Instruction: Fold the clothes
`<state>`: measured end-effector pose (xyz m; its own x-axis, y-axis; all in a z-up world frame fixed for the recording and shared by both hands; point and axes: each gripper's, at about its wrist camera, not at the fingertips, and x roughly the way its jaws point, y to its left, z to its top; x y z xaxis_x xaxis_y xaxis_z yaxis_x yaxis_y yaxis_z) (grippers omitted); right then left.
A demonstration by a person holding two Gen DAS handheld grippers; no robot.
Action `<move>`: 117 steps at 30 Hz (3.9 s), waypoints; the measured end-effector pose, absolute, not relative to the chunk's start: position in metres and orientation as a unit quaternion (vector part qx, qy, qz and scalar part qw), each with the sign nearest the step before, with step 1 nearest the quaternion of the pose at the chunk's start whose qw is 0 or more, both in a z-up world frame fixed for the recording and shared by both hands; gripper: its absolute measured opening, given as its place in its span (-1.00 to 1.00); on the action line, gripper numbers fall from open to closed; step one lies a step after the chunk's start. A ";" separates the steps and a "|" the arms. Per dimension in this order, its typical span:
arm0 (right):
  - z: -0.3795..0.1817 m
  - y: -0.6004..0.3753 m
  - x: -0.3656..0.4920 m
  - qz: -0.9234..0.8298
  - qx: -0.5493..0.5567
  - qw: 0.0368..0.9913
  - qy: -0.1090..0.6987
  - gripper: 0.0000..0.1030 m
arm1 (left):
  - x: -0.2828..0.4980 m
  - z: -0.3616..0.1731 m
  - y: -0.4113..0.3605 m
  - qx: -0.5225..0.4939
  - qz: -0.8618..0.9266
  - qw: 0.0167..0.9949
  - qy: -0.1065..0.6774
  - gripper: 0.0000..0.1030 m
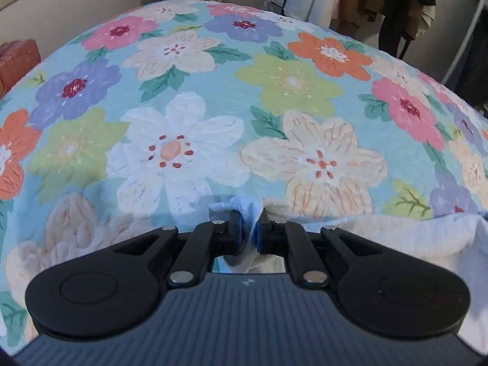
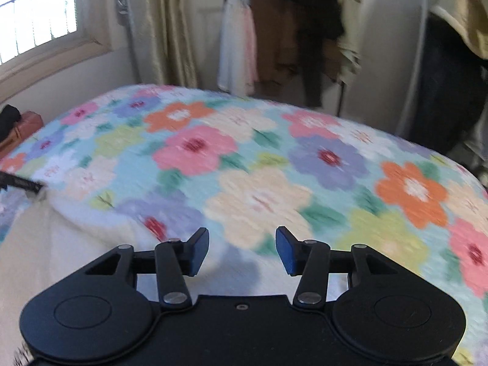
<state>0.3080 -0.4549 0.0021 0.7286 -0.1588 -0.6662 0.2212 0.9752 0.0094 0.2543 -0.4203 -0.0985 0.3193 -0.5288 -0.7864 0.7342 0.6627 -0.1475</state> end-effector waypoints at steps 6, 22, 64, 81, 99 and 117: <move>-0.020 -0.477 0.272 -0.120 0.035 0.913 0.388 0.08 | 0.249 -0.081 -0.409 0.139 -0.393 0.801 0.430 -0.73; -0.069 -0.525 0.287 -0.127 0.176 0.898 0.382 -0.96 | 0.232 -0.076 -0.396 0.152 -0.390 0.808 0.416 -0.73; -0.022 -0.249 0.393 0.250 0.099 0.868 0.418 -0.18 | 0.184 -0.096 -0.136 0.007 -0.377 0.799 0.468 0.37; -0.025 -0.218 0.382 0.167 -0.028 0.880 0.443 0.04 | 0.130 -0.116 -0.189 0.139 -0.408 0.803 0.412 -0.69; -0.015 -0.167 0.414 0.142 -0.139 0.864 0.463 0.06 | 0.150 -0.108 -0.127 0.079 -0.305 0.844 0.434 -1.00; -0.065 -0.111 0.565 0.139 -0.130 0.881 0.434 -0.98 | 0.172 -0.124 -0.116 0.033 -0.358 0.815 0.455 -0.93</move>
